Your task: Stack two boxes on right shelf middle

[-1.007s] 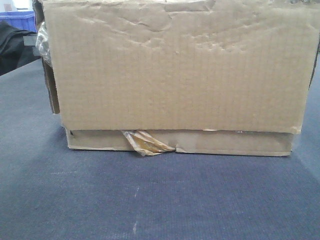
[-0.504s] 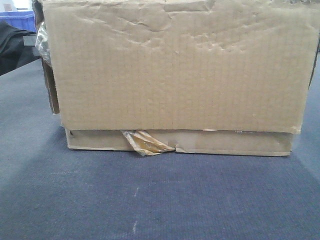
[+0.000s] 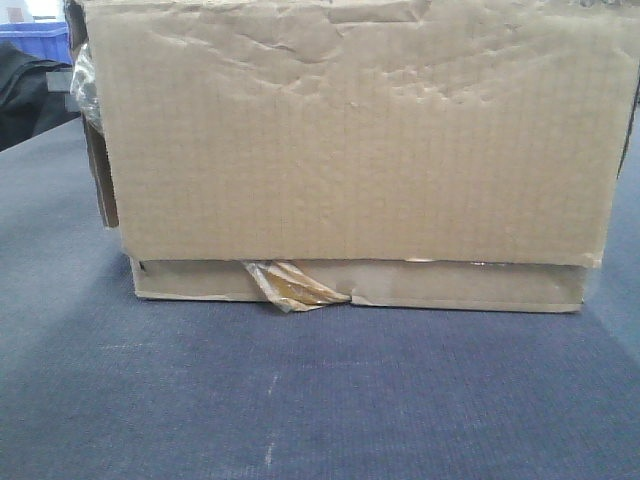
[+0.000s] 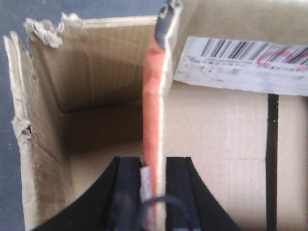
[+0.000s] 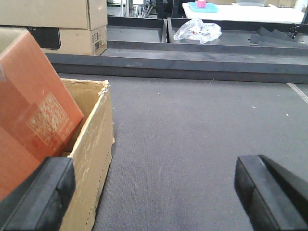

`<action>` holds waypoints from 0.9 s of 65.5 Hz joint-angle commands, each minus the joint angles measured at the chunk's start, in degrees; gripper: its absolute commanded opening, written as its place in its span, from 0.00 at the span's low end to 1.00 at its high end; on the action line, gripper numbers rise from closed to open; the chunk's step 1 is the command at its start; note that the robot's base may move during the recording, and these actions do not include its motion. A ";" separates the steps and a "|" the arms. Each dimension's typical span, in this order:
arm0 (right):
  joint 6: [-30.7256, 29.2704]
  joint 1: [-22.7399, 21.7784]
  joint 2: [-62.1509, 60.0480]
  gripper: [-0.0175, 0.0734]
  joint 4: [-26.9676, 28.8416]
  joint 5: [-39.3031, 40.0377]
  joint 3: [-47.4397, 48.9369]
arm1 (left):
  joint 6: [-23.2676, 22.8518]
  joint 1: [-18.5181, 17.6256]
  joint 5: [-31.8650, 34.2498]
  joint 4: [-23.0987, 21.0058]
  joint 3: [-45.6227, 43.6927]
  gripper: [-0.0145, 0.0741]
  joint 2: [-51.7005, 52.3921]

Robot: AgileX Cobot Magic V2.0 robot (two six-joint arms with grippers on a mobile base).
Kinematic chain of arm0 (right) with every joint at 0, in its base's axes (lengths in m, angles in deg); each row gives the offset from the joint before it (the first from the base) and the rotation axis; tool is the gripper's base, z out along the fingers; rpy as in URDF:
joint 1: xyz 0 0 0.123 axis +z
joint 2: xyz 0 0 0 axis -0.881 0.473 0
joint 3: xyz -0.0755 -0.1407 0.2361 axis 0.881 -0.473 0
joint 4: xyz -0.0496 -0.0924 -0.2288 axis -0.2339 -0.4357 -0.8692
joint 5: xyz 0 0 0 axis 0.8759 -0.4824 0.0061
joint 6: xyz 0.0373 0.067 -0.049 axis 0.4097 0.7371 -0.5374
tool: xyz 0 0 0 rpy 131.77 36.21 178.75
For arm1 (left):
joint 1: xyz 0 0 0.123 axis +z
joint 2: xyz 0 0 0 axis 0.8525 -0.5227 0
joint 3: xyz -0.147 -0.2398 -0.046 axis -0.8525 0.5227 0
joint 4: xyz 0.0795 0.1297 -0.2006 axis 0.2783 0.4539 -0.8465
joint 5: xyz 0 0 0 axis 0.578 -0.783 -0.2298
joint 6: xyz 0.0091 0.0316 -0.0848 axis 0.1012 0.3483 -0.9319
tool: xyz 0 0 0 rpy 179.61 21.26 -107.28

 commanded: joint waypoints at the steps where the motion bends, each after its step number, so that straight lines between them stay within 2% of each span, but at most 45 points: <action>1: -0.13 0.18 0.08 0.81 0.06 0.92 0.48 | -0.94 -0.29 1.22 -0.38 -0.51 0.05 0.73; 7: -0.13 0.18 0.08 0.81 0.06 0.92 0.48 | -0.94 -0.29 0.77 -0.38 -0.76 0.16 0.73; 23: -0.13 0.18 0.08 0.81 0.06 1.68 0.48 | -0.94 -0.29 -1.05 1.80 -0.91 0.74 1.00; 29: -0.13 0.18 0.08 0.81 0.06 2.61 0.48 | -0.94 -0.29 -1.36 1.80 -2.28 0.86 1.75; 37: -0.13 0.18 0.08 0.81 0.85 2.74 0.48 | -0.94 -0.29 -3.82 3.71 -5.77 0.84 3.33; 44: -0.13 0.18 0.08 0.81 1.87 2.39 0.58 | 0.99 -0.18 -9.09 8.29 -9.75 0.84 4.66; 48: -0.13 0.18 0.08 0.81 1.83 1.28 1.42 | 2.63 -0.18 -9.09 10.44 -11.54 0.84 5.19; 59: -0.13 0.18 3.83 0.81 1.83 -4.27 7.04 | 4.57 -0.18 -9.09 10.83 -11.51 0.84 8.20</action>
